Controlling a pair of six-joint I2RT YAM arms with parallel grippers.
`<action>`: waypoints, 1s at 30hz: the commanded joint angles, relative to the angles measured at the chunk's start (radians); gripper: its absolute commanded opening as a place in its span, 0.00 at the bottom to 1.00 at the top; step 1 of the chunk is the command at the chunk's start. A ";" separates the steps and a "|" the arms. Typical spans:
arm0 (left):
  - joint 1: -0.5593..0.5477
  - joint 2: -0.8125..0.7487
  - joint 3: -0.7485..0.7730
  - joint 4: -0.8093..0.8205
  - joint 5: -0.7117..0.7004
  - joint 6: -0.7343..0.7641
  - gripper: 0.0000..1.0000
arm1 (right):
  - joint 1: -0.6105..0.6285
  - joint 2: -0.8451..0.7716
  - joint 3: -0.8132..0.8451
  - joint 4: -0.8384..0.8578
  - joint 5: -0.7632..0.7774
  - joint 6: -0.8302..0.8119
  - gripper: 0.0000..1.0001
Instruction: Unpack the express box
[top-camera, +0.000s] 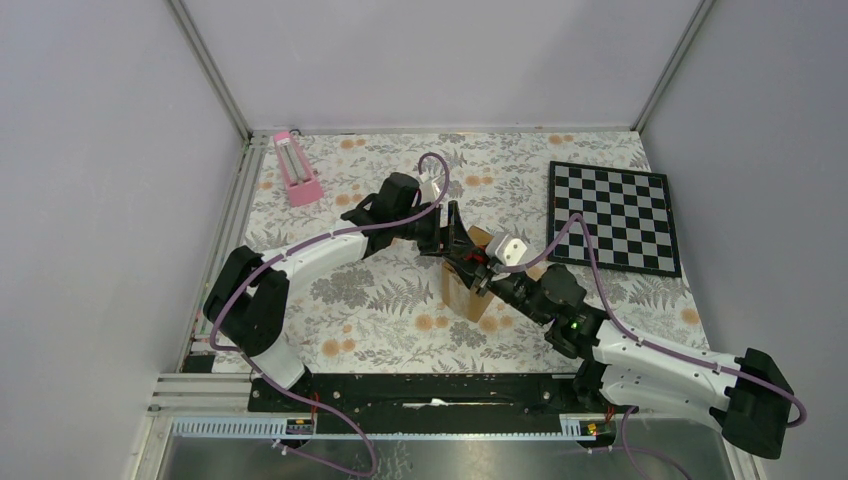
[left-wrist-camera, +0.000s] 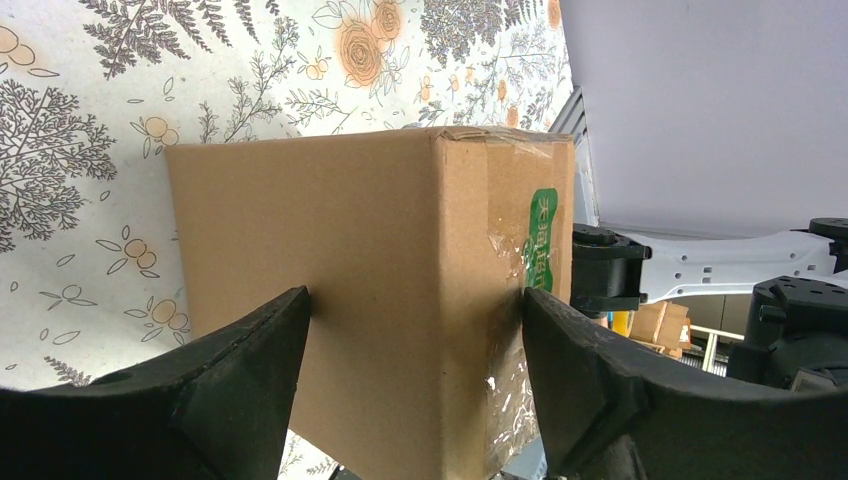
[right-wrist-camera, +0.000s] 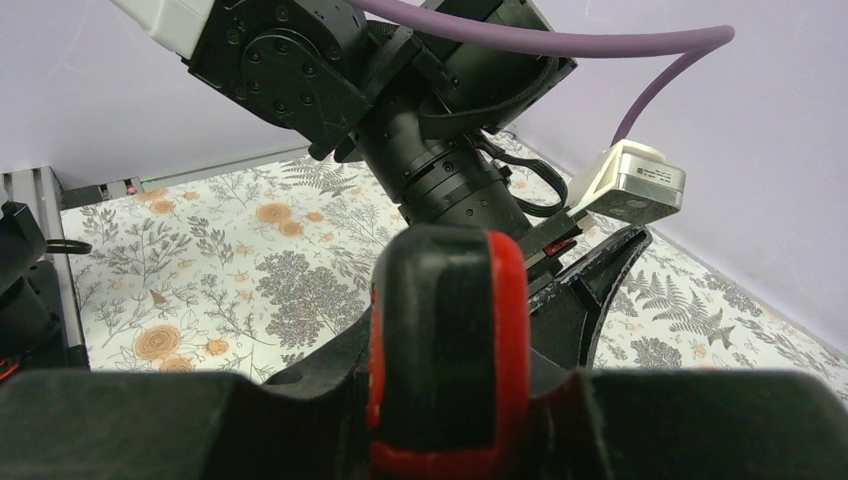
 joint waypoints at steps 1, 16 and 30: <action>-0.011 0.040 -0.019 -0.044 -0.026 0.031 0.75 | 0.009 0.004 -0.001 0.097 -0.009 -0.025 0.00; -0.013 0.052 -0.020 -0.038 -0.018 0.028 0.73 | 0.009 -0.013 -0.044 0.066 0.018 -0.020 0.00; -0.021 0.069 -0.008 -0.038 -0.011 0.025 0.72 | 0.009 -0.077 -0.140 0.055 0.069 0.031 0.00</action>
